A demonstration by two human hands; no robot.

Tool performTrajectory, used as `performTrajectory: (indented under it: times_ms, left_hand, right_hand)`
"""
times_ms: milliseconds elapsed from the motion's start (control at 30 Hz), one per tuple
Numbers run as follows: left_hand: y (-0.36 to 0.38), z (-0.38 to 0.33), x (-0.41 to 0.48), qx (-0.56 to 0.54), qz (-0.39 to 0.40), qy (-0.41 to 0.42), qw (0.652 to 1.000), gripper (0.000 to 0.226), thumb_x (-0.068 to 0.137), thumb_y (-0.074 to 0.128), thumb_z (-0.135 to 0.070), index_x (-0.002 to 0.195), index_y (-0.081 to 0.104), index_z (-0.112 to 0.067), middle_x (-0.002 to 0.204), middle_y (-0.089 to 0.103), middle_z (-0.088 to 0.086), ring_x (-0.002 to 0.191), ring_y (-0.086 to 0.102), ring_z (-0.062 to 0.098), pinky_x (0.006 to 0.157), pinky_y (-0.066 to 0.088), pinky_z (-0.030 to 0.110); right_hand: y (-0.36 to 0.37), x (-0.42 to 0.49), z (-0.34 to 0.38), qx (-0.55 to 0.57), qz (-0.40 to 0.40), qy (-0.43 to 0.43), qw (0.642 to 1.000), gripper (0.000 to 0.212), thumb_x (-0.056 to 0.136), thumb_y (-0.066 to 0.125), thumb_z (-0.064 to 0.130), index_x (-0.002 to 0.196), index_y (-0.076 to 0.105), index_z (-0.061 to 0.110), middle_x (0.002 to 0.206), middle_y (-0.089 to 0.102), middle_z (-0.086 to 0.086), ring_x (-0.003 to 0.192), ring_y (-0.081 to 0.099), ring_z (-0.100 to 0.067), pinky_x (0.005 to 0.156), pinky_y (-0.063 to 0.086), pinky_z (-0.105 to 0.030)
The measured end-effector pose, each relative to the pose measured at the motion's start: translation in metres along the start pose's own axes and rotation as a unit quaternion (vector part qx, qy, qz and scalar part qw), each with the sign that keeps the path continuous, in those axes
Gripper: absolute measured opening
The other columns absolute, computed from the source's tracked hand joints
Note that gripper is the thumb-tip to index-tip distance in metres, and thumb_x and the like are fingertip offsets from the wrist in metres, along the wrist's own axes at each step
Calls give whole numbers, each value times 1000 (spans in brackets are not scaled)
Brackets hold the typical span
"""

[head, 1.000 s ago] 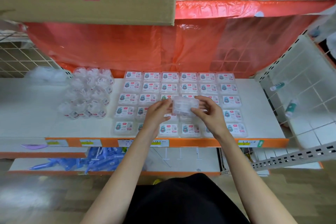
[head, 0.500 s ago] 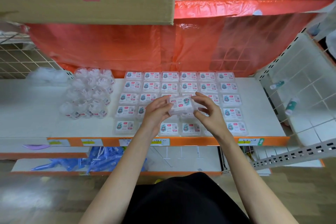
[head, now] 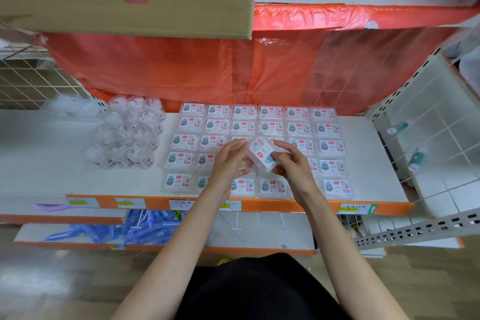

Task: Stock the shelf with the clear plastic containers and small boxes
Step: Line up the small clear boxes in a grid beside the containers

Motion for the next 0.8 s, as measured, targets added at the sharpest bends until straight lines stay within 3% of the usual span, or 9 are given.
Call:
performTrajectory:
  times_ms: [200, 300, 400, 500, 567, 700, 800]
  left_hand:
    - [11, 6, 0, 23, 21, 1, 1000, 27, 92, 67, -14, 117, 60, -20, 110, 68, -1, 95, 67, 16, 78, 54, 29]
    - [13, 2, 5, 45, 23, 5, 999, 20, 93, 64, -13, 112, 64, -21, 105, 69, -1, 92, 65, 16, 74, 52, 26]
    - [15, -1, 10, 86, 36, 4, 996, 22, 96, 60, -13, 116, 67, -18, 111, 70, 2, 97, 66, 15, 74, 53, 26]
    - [20, -2, 12, 137, 64, -5, 989, 25, 98, 57, -16, 121, 67, -19, 111, 70, 1, 97, 65, 14, 77, 51, 26]
    - [25, -1, 13, 161, 90, -13, 983, 26, 99, 54, -15, 123, 66, -18, 113, 70, 2, 100, 65, 14, 83, 52, 29]
    - [36, -3, 16, 213, 142, -11, 967, 27, 100, 52, -20, 124, 66, -19, 118, 69, -1, 108, 64, 13, 91, 51, 31]
    - [45, -5, 18, 252, 118, 37, 960, 28, 102, 48, -24, 124, 66, -18, 122, 67, -3, 110, 61, 11, 91, 47, 27]
  right_hand:
    - [-3, 0, -10, -42, 29, 26, 998, 46, 90, 67, 7, 132, 52, 17, 102, 67, -19, 92, 68, -22, 91, 56, -38]
    - [-9, -3, -4, -142, 47, -20, 988, 62, 84, 77, 17, 138, 47, 21, 110, 63, -7, 101, 64, -14, 92, 54, -31]
    - [-14, -6, 10, -257, 76, -126, 955, 87, 71, 88, 25, 143, 40, 35, 142, 42, 5, 131, 42, -7, 104, 40, -25]
    - [-11, -7, 22, -354, 118, -195, 907, 89, 66, 91, 25, 138, 43, 46, 159, 22, 9, 146, 17, -9, 113, 21, -28]
    - [-8, -8, 28, -385, 133, -208, 889, 83, 66, 91, 22, 133, 49, 47, 158, 24, 11, 145, 19, -10, 114, 21, -29]
    - [-9, -9, 34, -397, 123, -219, 883, 70, 63, 92, 25, 126, 63, 36, 143, 47, 10, 132, 39, -3, 112, 33, -30]
    - [-22, -9, 34, -388, 75, -240, 887, 64, 59, 94, 27, 118, 68, 28, 129, 55, 10, 123, 48, -6, 107, 38, -27]
Point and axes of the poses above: each hand's wrist, its own x-axis towards the middle knuckle, its own y-axis out of the palm, z = x × y, the point moved 7 cm from there along x, towards the middle knuckle
